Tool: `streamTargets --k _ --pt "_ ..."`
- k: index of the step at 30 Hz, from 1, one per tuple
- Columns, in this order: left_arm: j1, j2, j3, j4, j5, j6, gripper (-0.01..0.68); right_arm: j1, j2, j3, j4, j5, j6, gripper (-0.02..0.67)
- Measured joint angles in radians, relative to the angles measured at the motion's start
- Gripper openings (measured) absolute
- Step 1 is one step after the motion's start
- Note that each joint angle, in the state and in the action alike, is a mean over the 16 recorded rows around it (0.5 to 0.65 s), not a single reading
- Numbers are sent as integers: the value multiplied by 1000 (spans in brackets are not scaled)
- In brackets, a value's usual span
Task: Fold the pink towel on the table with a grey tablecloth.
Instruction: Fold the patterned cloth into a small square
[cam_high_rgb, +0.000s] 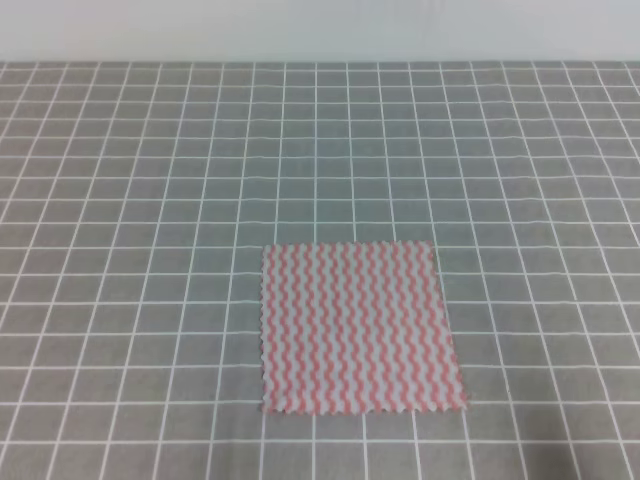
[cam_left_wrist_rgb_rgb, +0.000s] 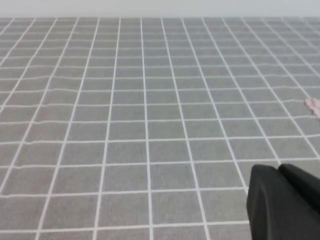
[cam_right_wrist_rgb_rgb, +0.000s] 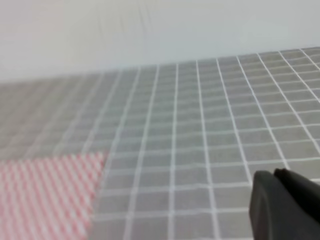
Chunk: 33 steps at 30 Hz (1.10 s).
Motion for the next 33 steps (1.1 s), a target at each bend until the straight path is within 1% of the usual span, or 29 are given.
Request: streamTargets --k 3,13,17,25,28,33 --pt "0 -2 1 -63 -30 0 -3 0 2 -2 75 -29 0 -16" --pt "0 0 0 -377 -174 0 -3 0 -4 2 350 -94 0 -16" --pt "0 2 -1 -471 -224 0 -3 0 -6 3 439 -105 0 -16" --pt "0 4 -5 -507 -257 0 -3 0 -7 4 580 -122 0 -16" --pt "0 5 -11 -507 -235 0 -3 0 -7 2 591 -119 -1 -16" --pt "0 29 -47 -507 -177 0 -3 0 16 -26 560 -84 -2 -16"
